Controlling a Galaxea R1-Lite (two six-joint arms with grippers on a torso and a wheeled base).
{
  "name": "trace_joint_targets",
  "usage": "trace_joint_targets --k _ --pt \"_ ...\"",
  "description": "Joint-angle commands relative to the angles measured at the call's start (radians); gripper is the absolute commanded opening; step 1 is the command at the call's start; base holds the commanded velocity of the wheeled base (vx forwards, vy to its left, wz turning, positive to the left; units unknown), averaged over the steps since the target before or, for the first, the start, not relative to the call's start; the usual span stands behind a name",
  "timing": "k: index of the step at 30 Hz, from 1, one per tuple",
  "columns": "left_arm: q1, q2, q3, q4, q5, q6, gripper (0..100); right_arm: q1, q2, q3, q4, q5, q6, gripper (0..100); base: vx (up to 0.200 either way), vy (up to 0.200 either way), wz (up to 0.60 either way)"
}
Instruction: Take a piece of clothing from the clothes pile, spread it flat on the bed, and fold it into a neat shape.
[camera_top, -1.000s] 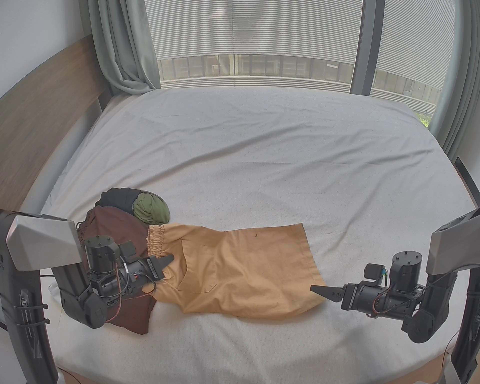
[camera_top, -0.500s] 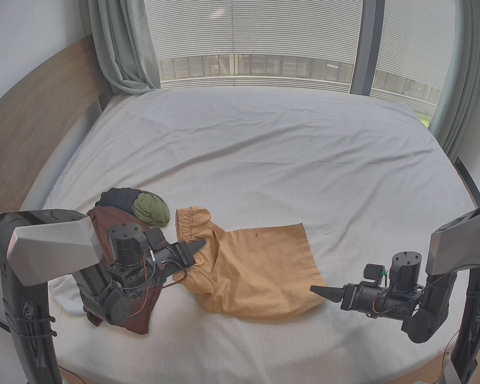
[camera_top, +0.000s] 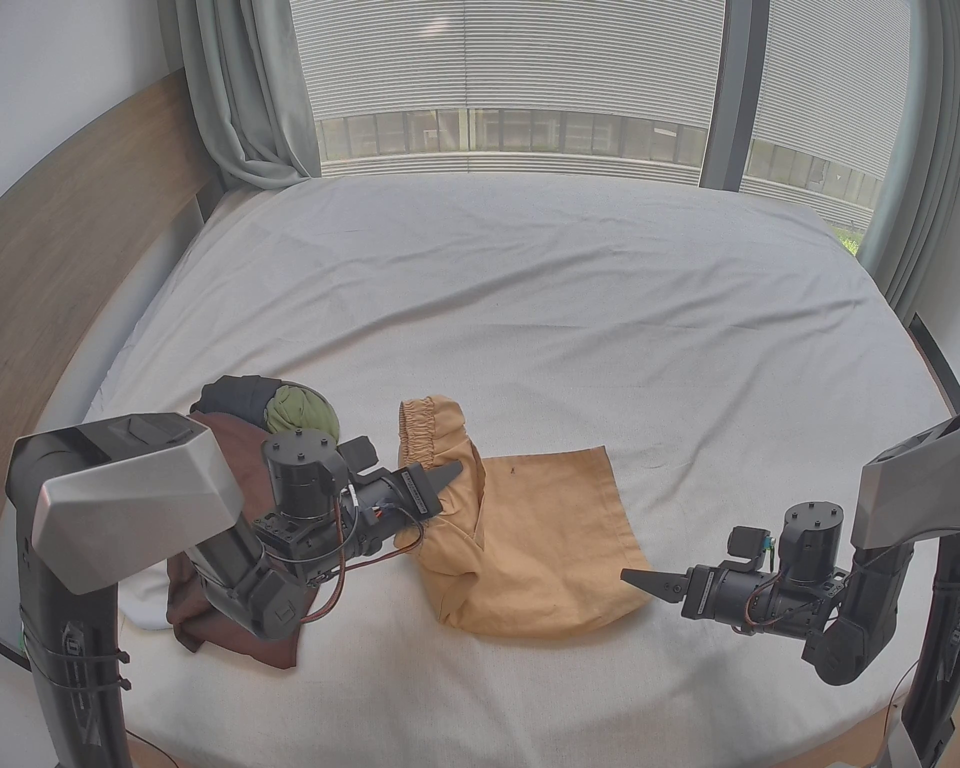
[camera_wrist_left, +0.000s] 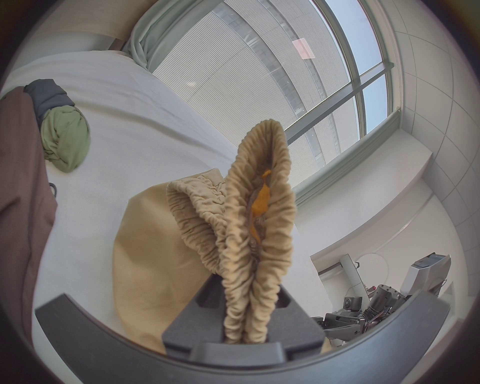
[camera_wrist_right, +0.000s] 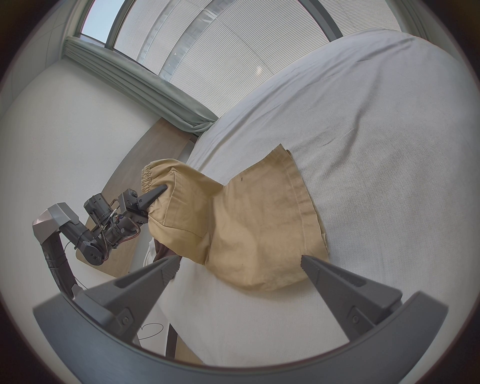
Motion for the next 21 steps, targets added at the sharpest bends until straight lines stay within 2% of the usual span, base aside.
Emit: trace_joint_targets --k 1,8,21 --pt "-0.023 0.036 -0.036 -0.001 0.001 -0.001 0 -0.003 -0.001 -0.005 -0.001 -0.002 0.0 100 0.0 0.0 0.0" --pt "-0.049 0.067 -0.093 0.021 0.007 -0.002 0 -0.011 -0.003 -0.016 -0.001 -0.002 0.0 100 0.0 0.0 0.0" --pt "-0.098 0.102 -0.24 0.143 0.01 -0.001 0 -0.04 -0.003 -0.05 0.0 -0.009 0.005 100 0.0 0.0 0.0"
